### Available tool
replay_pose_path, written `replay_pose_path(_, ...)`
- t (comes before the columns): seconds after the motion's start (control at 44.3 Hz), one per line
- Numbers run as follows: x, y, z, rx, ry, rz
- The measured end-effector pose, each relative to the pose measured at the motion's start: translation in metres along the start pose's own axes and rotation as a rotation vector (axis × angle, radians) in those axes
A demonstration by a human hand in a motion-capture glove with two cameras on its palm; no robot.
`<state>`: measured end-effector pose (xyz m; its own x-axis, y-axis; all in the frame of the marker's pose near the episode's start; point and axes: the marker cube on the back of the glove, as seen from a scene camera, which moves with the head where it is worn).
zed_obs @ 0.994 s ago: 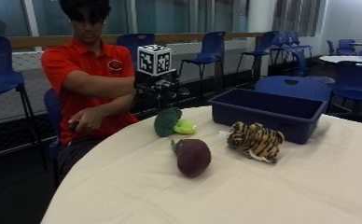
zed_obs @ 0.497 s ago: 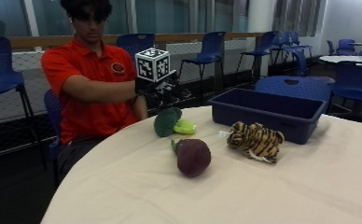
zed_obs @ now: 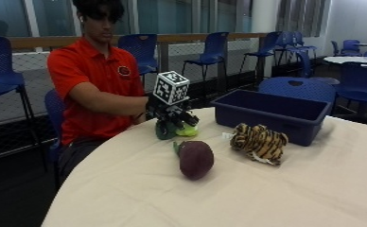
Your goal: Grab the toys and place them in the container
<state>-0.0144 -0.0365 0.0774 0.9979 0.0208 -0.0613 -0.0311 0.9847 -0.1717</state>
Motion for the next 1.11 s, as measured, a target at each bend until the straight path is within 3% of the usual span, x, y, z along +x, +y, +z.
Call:
replay_pose_path(0.203, 0.005, -0.007, 0.025, 0.04, 0.021, -0.043)
replay_pose_path(0.565, -0.001, -0.014, 0.011, 0.181, 0.041, -0.112)
replay_pose_path(0.858, -0.006, -0.002, -0.065, 0.267, -0.101, -0.183)
replay_pose_path(1.107, -0.048, -0.033, -0.143, 0.258, -0.17, -0.244)
